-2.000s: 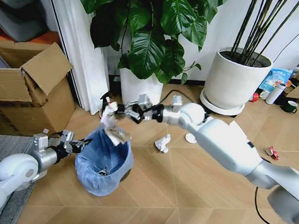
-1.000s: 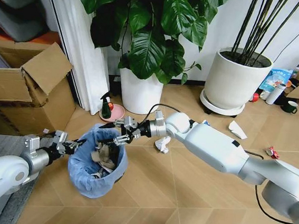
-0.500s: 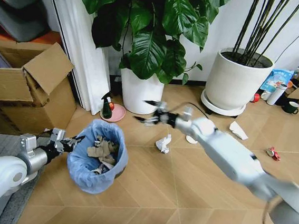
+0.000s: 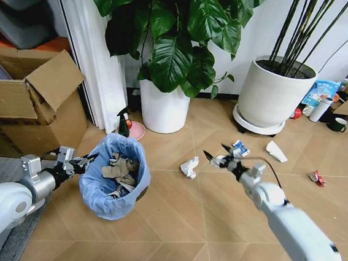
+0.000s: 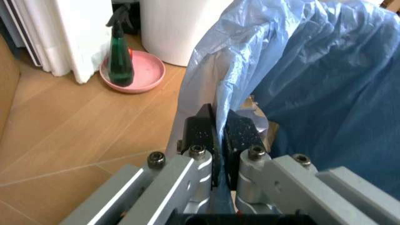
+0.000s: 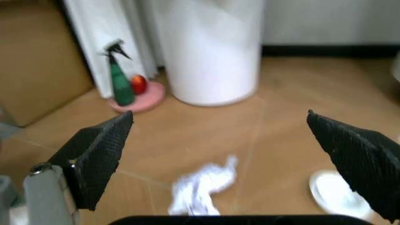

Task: Pick up the trash bin and place the garbage on the floor into it.

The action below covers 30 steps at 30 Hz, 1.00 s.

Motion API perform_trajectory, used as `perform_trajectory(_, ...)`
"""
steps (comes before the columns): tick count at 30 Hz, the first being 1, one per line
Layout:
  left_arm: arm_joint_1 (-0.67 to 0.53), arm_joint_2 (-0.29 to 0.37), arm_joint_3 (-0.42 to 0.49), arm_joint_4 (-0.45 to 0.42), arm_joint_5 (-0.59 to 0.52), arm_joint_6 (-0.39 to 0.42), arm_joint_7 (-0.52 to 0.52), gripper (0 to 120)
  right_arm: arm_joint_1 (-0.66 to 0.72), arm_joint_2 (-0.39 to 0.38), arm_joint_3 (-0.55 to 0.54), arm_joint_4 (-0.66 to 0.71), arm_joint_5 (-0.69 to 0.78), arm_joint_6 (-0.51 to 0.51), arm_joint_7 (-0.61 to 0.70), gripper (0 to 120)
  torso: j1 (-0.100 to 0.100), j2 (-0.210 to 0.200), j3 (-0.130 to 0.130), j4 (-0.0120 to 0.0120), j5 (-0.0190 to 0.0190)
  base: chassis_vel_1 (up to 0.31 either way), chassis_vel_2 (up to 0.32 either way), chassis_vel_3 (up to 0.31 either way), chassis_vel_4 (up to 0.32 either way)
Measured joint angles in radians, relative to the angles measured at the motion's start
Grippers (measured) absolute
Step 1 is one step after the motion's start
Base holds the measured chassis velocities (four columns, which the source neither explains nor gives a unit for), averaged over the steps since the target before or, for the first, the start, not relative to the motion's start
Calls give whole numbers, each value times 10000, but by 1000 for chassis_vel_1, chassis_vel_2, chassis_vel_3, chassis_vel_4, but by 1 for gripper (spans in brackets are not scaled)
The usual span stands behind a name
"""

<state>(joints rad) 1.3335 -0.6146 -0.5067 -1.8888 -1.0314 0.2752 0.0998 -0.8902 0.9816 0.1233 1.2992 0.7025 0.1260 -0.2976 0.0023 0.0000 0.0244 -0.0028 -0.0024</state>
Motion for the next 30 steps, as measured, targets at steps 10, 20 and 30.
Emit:
perform_trajectory(10, 52, -154, 47, -56, 80, 10, -64, 0, -1335, 671, 915, 168, -520, 741, 590, 100, 0, 0, 0, 3, 6, 0, 0, 0, 0)
perform_trajectory(20, 108, -444, 52, -5, 275, 10, -54, 0, -2802, 1555, 2573, 890, -1074, 897, 441, 100, 0, 0, 0, 4, 8, 0, 0, 0, 0)
perform_trajectory(30, 138, -808, 52, 177, 527, -17, -2, 0, -4120, 1888, 4082, 1449, -1295, 958, 3, 100, 0, 0, 0, 2, 3, 0, 0, 0, 0)
